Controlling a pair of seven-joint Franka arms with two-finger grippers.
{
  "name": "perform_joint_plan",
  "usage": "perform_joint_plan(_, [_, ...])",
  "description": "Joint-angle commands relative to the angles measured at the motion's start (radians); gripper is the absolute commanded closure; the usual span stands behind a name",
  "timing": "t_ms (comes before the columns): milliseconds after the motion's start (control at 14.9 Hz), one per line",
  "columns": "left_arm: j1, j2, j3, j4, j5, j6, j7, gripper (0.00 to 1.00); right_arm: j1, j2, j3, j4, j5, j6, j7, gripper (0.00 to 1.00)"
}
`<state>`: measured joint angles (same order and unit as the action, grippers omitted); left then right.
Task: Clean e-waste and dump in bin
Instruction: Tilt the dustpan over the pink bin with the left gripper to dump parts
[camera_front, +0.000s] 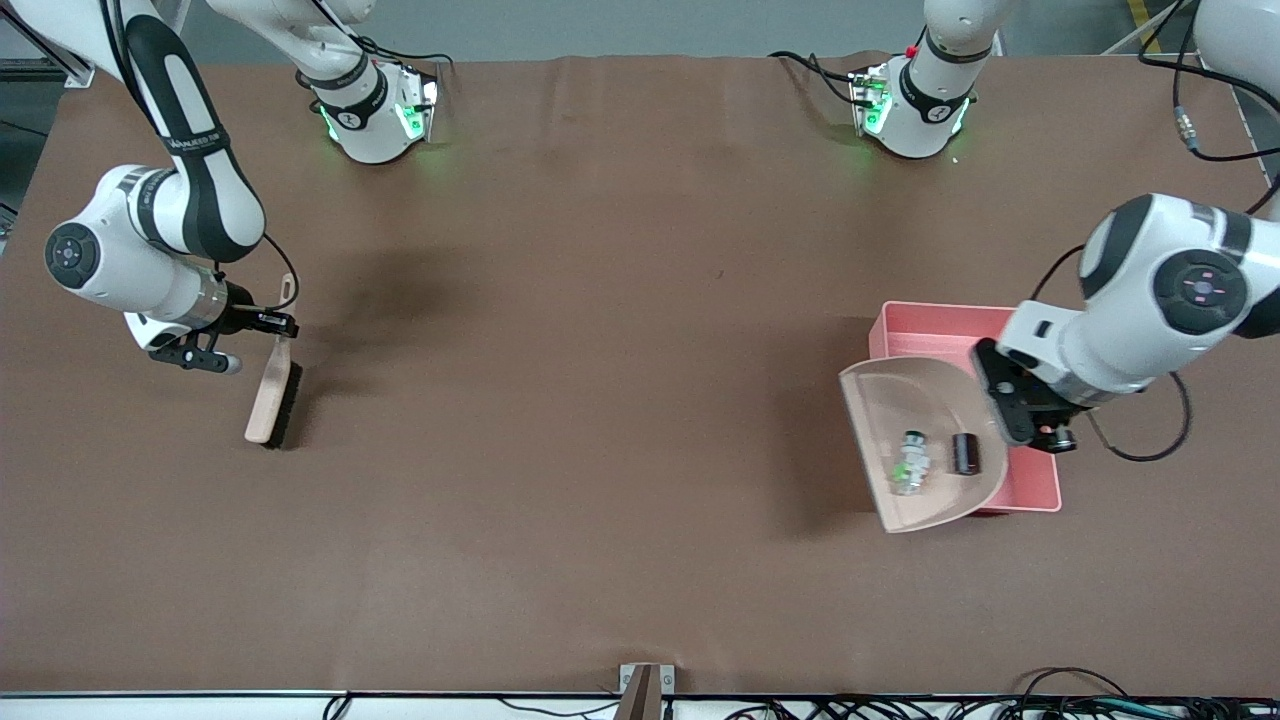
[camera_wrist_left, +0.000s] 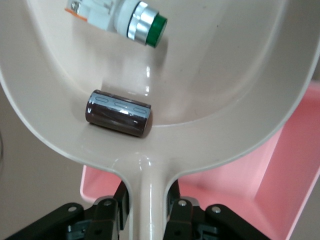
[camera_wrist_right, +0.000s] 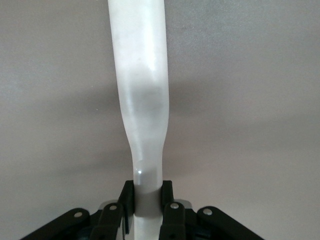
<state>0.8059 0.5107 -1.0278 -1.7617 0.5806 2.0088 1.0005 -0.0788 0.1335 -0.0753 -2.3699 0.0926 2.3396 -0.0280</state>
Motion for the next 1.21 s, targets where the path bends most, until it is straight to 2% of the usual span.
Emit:
perform_joint_plan(0, [0.097, -0.04, -0.018, -0.048, 0.043, -0.004, 0.091, 0.9, -0.024, -0.048, 0.022, -0.055, -0.019, 0.03, -0.015, 0.99])
perform_joint_plan(201, [0.171, -0.038, -0.018, -0.084, 0.154, -0.004, 0.164, 0.9, -0.016, -0.046, 0.023, -0.091, -0.019, 0.081, -0.035, 0.99])
perform_joint_plan(402, [0.185, -0.043, -0.017, -0.116, 0.263, -0.013, 0.162, 0.89, -0.021, -0.043, 0.023, -0.089, -0.019, 0.087, -0.067, 0.99])
perform_joint_plan(536, [0.184, -0.043, -0.023, -0.116, 0.326, -0.065, 0.15, 0.89, -0.021, -0.04, 0.023, -0.091, -0.019, 0.089, -0.078, 0.98])
perform_joint_plan(737, [0.177, -0.041, -0.067, -0.116, 0.434, -0.139, 0.083, 0.9, -0.021, -0.04, 0.025, -0.095, -0.017, 0.092, -0.079, 0.96])
perform_joint_plan(939, [0.112, -0.037, -0.087, -0.114, 0.539, -0.249, -0.006, 0.89, -0.019, -0.04, 0.025, -0.109, -0.016, 0.109, -0.079, 0.96])
perform_joint_plan(1006, [0.092, -0.037, -0.087, -0.113, 0.551, -0.254, -0.017, 0.89, -0.021, -0.04, 0.025, -0.107, -0.014, 0.101, -0.078, 0.89])
perform_joint_plan(1140, [0.07, -0.037, -0.087, -0.105, 0.574, -0.254, -0.023, 0.89, -0.021, -0.038, 0.026, -0.104, -0.013, 0.096, -0.076, 0.57])
